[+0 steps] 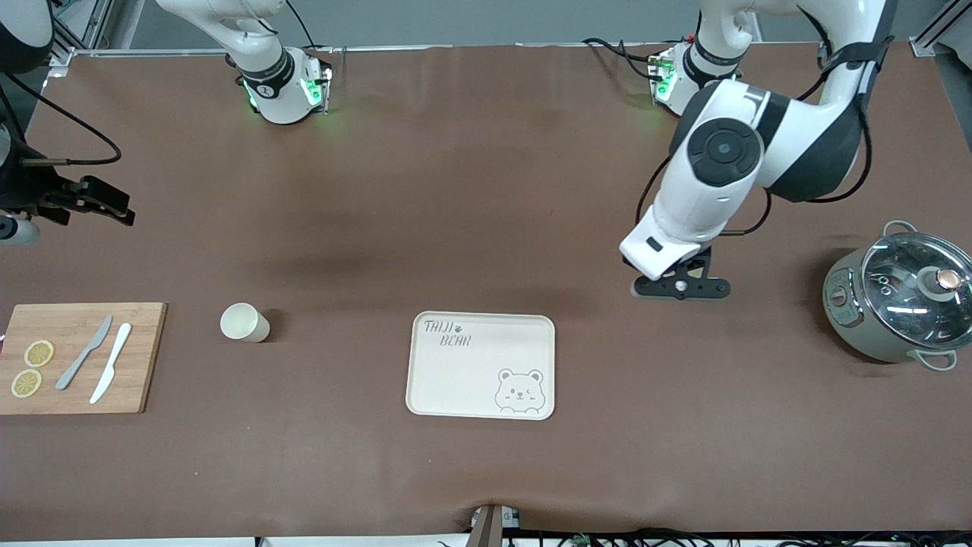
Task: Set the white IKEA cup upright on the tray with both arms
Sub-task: 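Carry the white cup with the left gripper over the tray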
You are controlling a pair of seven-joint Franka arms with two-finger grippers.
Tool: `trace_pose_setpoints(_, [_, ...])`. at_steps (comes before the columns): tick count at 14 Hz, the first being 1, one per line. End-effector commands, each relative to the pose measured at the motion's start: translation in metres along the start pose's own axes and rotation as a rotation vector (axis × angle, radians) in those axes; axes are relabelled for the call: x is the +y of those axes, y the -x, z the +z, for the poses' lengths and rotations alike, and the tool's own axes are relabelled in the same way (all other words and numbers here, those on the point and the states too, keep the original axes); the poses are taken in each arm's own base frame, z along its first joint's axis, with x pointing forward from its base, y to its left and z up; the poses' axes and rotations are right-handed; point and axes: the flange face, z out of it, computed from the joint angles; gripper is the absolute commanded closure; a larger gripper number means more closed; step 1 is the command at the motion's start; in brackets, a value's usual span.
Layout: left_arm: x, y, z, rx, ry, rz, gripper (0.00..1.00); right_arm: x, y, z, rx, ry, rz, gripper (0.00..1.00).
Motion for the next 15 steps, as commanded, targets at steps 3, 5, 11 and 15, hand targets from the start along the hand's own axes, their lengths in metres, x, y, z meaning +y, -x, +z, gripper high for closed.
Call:
trace_pose_setpoints(3, [0.030, -0.033, 0.006, -0.007, -0.040, -0.010, 1.00, 0.004, -0.002, -0.006, 0.009, 0.000, -0.009, 0.00])
trace_pose_setpoints(5, [0.041, -0.043, 0.015, 0.002, -0.051, -0.015, 1.00, 0.003, -0.002, -0.006, 0.010, 0.006, -0.012, 0.00])
trace_pose_setpoints(11, [0.095, -0.052, 0.048, 0.042, -0.138, -0.029, 1.00, 0.004, -0.003, -0.006, 0.015, 0.006, -0.018, 0.00])
trace_pose_setpoints(15, [0.120, -0.057, 0.062, 0.060, -0.115, -0.053, 1.00, 0.005, -0.003, -0.005, 0.018, 0.006, -0.032, 0.00])
